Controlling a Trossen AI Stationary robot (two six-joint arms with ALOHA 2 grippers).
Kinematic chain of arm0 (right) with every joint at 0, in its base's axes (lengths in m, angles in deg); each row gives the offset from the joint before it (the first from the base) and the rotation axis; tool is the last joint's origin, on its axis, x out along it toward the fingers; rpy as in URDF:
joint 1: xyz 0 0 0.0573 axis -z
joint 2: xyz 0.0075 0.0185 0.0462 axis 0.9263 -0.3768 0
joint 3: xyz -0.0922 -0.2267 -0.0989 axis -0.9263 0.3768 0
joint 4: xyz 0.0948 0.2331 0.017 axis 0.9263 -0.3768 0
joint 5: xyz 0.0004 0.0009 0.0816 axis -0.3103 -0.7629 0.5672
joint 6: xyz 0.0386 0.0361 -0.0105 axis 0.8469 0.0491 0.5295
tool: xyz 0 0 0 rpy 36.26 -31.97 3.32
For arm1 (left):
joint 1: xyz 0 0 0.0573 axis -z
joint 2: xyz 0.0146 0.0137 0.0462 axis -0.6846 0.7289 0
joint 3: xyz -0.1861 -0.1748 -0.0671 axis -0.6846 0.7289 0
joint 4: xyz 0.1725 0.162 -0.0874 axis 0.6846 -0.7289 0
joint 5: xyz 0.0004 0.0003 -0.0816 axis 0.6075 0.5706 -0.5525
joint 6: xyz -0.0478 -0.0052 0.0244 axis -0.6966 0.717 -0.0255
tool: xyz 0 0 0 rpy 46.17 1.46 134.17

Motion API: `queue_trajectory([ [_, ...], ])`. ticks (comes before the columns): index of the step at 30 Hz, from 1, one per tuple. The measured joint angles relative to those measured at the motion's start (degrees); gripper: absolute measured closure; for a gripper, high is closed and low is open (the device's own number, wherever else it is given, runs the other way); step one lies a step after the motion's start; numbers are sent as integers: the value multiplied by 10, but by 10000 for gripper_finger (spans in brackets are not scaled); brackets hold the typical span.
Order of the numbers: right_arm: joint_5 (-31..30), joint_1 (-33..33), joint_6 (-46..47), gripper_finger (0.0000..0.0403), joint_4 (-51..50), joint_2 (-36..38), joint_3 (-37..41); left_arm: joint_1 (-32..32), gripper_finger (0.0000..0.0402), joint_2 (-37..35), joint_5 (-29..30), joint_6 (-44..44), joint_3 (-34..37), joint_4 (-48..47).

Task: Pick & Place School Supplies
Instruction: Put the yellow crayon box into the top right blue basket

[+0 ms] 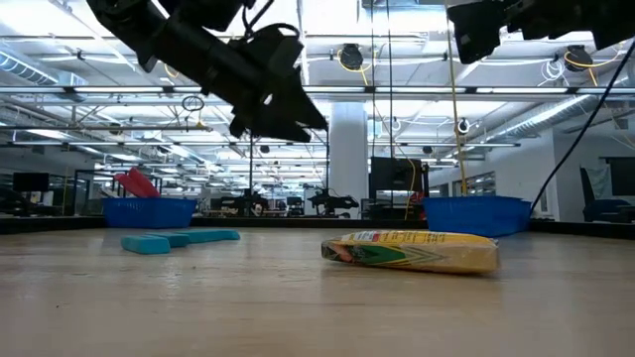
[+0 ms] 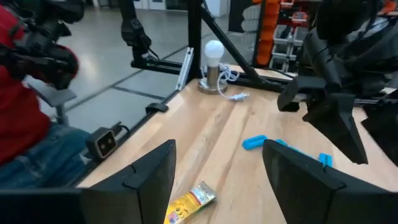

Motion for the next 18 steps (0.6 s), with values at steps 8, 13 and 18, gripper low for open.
queue_trajectory([
  [8, -22, 0, 6, 182, -29, 56, 0, -1, 162, 3, 1, -47, -1, -9],
  [13, -24, 16, 32, 189, -114, 139, 1, 3, 163, 8, -123, -26, -1, -34],
  [18, -40, 17, 38, 191, -98, 181, 34, 67, 163, 15, -231, 160, -15, -48],
])
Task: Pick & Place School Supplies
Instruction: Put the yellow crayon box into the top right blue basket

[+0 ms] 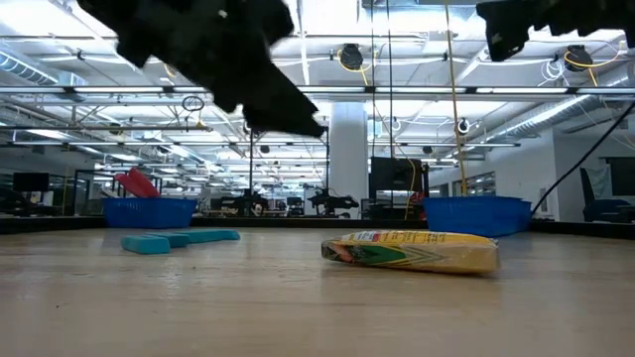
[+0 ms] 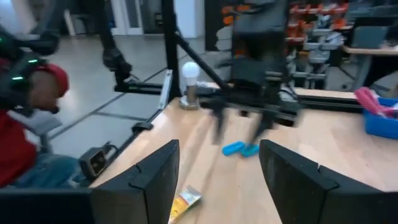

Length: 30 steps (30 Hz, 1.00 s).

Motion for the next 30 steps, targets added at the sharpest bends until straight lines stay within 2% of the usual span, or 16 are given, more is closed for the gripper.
queue_trajectory([
  [3, -34, 0, -11, 191, 23, 17, 25, 45, 163, 14, 22, 106, -27, -17],
  [6, -65, 0, -20, 191, 49, 24, 44, 65, 163, 41, 26, 149, -56, -20],
  [8, -71, 1, -27, 191, 69, 29, 56, 66, 163, 68, 9, 149, -77, -19],
  [14, -70, 2, -28, 191, 129, 27, 75, 51, 163, 155, -109, 138, -121, -23],
  [17, -70, 2, -28, 191, 145, 25, 77, 45, 163, 191, -138, 138, -142, -20],
  [24, -69, 2, -28, 191, 149, 18, 78, 40, 163, 248, -107, 158, -180, -19],
  [30, -69, 2, -26, 191, 152, 13, 78, 40, 163, 276, -105, 145, -189, -22],
])
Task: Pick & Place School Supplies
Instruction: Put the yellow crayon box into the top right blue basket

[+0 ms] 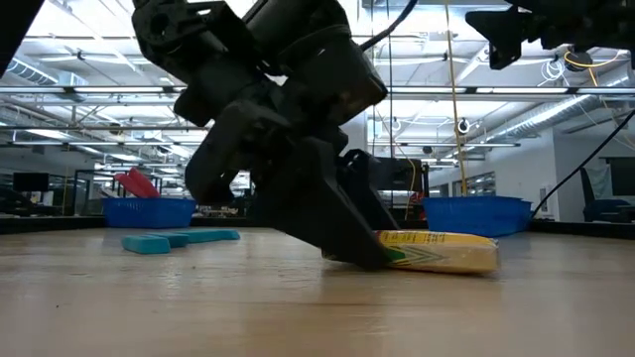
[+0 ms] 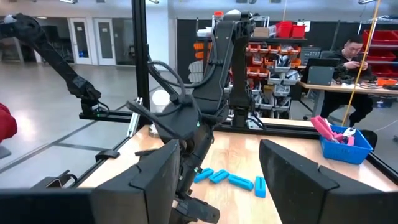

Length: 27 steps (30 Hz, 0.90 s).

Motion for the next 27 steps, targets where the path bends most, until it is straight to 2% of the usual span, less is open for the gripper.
queue_trajectory([
  [7, 0, 0, 4, 190, 0, 0, 0, 0, 171, -2, 10, -4, 0, -16],
  [15, 0, 0, 10, 190, 0, 0, 0, -8, 278, -6, 16, -7, 0, -15],
  [17, 0, 0, 29, 190, -3, -1, 0, -12, 299, -12, 35, -5, 0, -20],
  [19, -12, 0, 58, 190, -6, -8, 0, -19, 311, -29, 79, 4, 1, -37],
  [21, -47, 0, 100, 190, -14, -21, 0, -24, 314, -52, 134, 35, 2, -43],
  [25, -132, 8, 162, 190, -29, -65, 0, -26, 299, -107, 314, 139, 1, -46],
  [27, -136, 25, 178, 190, -18, -87, 0, -25, 284, -132, 403, 201, 1, -35],
])
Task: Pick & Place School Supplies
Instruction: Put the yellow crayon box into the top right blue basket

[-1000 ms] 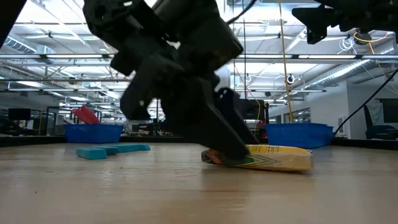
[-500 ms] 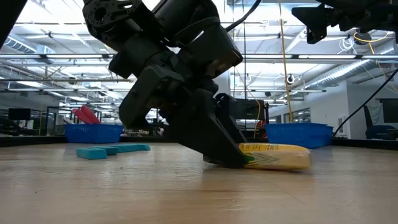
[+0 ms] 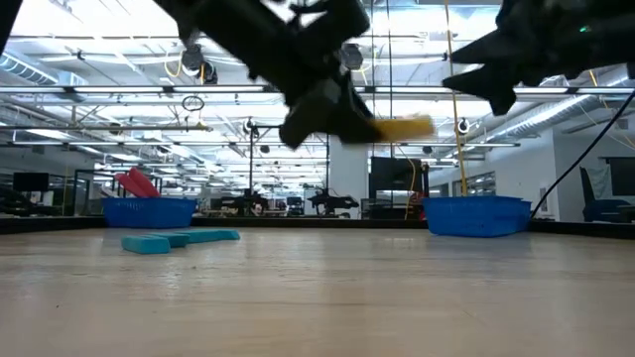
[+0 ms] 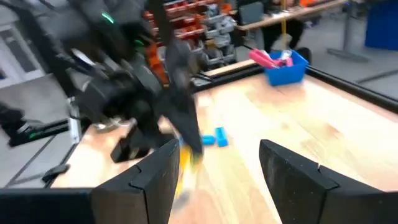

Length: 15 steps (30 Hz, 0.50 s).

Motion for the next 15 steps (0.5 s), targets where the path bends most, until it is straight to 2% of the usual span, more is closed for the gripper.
queue_trajectory([
  [2, 2, 22, 24, 190, 21, -23, 0, -2, 272, -18, 58, 56, 0, 33],
  [4, 9, 45, 50, 190, 46, -47, 0, -3, 263, -35, 83, 100, 0, 47],
  [10, 125, 97, 108, 190, 144, -130, -1, -18, 259, -47, 92, 154, 0, 64],
  [15, 155, 100, 108, 190, 246, -198, -1, -33, 276, -47, 95, 151, 0, 46],
])
